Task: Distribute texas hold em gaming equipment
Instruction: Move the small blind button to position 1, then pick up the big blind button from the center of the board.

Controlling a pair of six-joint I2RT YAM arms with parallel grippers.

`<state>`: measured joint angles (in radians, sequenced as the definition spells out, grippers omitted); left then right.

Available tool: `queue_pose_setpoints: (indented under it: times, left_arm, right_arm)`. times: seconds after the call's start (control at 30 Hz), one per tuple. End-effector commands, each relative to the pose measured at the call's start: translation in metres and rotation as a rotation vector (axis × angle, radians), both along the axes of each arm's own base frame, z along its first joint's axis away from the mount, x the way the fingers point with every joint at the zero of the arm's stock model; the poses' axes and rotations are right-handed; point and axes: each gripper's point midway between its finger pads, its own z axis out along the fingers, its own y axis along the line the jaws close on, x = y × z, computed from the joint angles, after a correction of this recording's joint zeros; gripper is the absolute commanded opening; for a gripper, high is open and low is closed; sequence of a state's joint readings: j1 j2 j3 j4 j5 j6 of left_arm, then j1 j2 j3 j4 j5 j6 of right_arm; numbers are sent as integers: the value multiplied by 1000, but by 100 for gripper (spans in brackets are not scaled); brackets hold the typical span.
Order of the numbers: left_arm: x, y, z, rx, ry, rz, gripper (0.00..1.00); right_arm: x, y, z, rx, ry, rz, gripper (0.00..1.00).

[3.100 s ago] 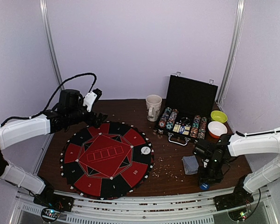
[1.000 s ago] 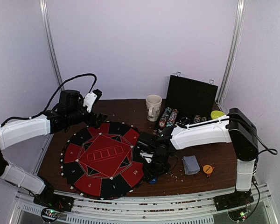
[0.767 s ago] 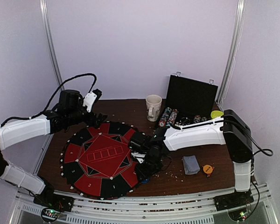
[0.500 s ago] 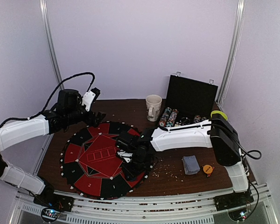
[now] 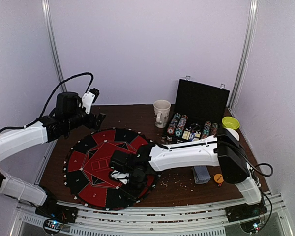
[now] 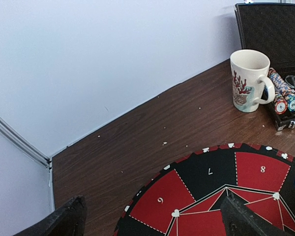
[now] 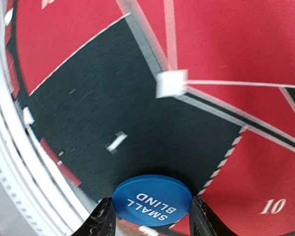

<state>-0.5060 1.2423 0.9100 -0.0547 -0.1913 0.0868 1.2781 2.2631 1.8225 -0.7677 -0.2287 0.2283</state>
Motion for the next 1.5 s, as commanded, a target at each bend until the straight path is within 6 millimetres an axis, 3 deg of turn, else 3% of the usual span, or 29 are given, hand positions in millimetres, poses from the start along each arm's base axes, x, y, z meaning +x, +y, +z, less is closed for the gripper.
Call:
queue_pose_setpoints:
  times: [0.0,0.33,0.53,0.57,0.7,0.83,0.97,1.03,1.1,1.13,1.17,1.23,1.27,1.3,1.37,1.47]
  left_arm:
    - [0,1,25,-45,-57,14,98]
    - [0,2,26,-42,-61,19,98]
    - [0,2,24,-36,-58,17,98]
    - [1,2,23,-36,-55,17,98]
    - [1,2,25,-37,-58,13,98]
    - [1,0,25,-38,-57,9,98]
    - [1,0,24,-37,-56,4,98]
    - [1,-1,23,-34,-55,4,98]
    - [1,-1,24,-34,-55,4,98]
    - [1,0,24,-35,-56,3,98]
    - [1,-1,24,-34,-56,0,98]
    - [1,-1,24,-33,-56,-2,98]
    - [0,-1,25,-33,-57,-4,98]
    - [0,-1,25,-33,-58,-5,98]
    - [-1,-1,25,-34,-57,-7,98]
    - [-1,-2,25,-34,-56,-11,98]
  right_arm:
    - [-22,-10,-10,-84,15,94,42]
    - [-14,5,-26,-153,-86,114,41]
    - [6,15,-16,-131,-190,53,42]
    - [7,15,-15,-129,-191,58,44]
    - [6,13,-14,-135,-188,63,74]
    - [9,28,19,-35,-209,50,97]
    - [14,46,84,136,-202,11,100]
    - [31,35,120,192,-219,-67,100]
    - [58,2,145,212,-236,-203,100]
    - [72,-26,141,174,-240,-285,100]
    - [92,-58,145,152,-254,-388,100]
    - [115,-130,143,85,-264,-602,100]
    - [124,-168,153,76,-282,-714,100]
    - [128,-204,140,16,-273,-810,100]
    - [129,-276,142,-18,-281,-1009,100]
    - [112,-359,117,-106,-230,-1225,100]
